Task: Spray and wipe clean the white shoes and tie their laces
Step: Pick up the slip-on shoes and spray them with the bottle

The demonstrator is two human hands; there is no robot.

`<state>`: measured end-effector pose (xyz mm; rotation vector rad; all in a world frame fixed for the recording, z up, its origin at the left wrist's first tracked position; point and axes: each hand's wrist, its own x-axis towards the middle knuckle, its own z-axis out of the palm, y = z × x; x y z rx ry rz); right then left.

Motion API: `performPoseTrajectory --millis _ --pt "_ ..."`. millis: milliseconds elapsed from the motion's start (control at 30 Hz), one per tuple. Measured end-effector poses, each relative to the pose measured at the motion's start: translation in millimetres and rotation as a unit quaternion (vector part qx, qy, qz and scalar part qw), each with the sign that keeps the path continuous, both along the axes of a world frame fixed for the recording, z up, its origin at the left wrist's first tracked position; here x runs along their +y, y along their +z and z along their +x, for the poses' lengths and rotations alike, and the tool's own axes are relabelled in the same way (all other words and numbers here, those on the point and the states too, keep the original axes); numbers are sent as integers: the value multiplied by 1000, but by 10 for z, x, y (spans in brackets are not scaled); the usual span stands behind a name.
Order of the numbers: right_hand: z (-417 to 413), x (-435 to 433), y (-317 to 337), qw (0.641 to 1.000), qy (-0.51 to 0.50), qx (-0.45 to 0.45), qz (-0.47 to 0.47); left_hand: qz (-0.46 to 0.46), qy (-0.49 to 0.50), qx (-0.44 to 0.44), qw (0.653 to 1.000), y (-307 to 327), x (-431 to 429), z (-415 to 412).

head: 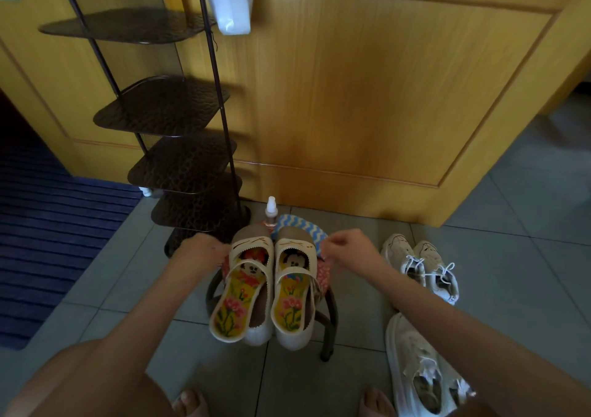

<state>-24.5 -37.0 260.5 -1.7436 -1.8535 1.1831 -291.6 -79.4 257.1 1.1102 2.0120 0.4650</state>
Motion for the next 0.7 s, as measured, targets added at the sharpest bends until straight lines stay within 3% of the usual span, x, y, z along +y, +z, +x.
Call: performPoseTrajectory --millis 167,400,700 --pt "-381 517 -12 997 5 72 23 102 -41 -10 994 42 152 148" --pt "-1019 953 -260 996 80 24 9 102 -65 -18 993 -54 216 169" --pt "-1237 1060 -620 997 22 35 58 133 -78 -38 987 -128 252 170"
